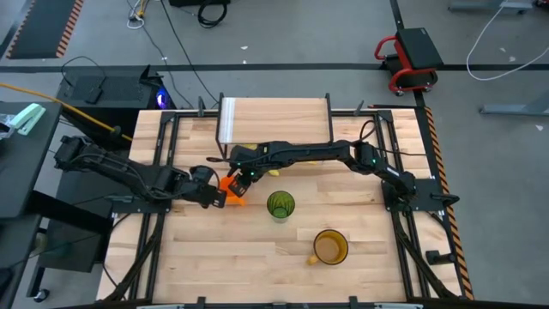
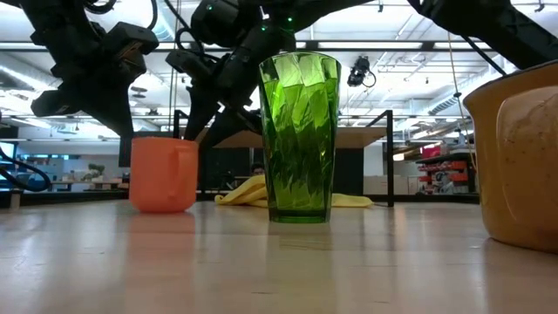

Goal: Stack small to large cups/mugs on shelf
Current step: Put the orange mug on the shelf

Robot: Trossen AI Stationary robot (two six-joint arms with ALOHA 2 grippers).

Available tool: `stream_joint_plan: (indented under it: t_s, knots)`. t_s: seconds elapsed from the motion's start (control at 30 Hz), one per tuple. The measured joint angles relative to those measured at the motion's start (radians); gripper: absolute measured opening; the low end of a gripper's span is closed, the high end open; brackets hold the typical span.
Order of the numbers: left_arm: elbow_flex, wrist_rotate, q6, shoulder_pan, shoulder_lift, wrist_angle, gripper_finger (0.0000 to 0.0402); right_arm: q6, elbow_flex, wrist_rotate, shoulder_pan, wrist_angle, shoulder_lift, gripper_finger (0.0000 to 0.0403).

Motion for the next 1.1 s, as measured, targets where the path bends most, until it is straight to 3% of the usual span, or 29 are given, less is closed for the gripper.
stream_joint_plan:
  t_s: [0.4, 0.67, 1.1]
  knots:
    - [0.0, 0.0, 0.002, 0.0, 0.0, 0.0, 0.0011, 0.008, 0.0, 0.007, 0.0, -0.003, 0.0, 0.0068]
    - [0.0, 0.001, 0.004, 0.0, 0.0, -0.001, 0.0024, 0.008, 0.0, 0.008, 0.0, -0.002, 0.0, 0.0025]
    - [0.0, 0.001, 0.02, 0.0, 0.0, -0.001, 0.0017, 0.002, 0.0, 0.008, 0.0, -0.002, -0.002, 0.0014]
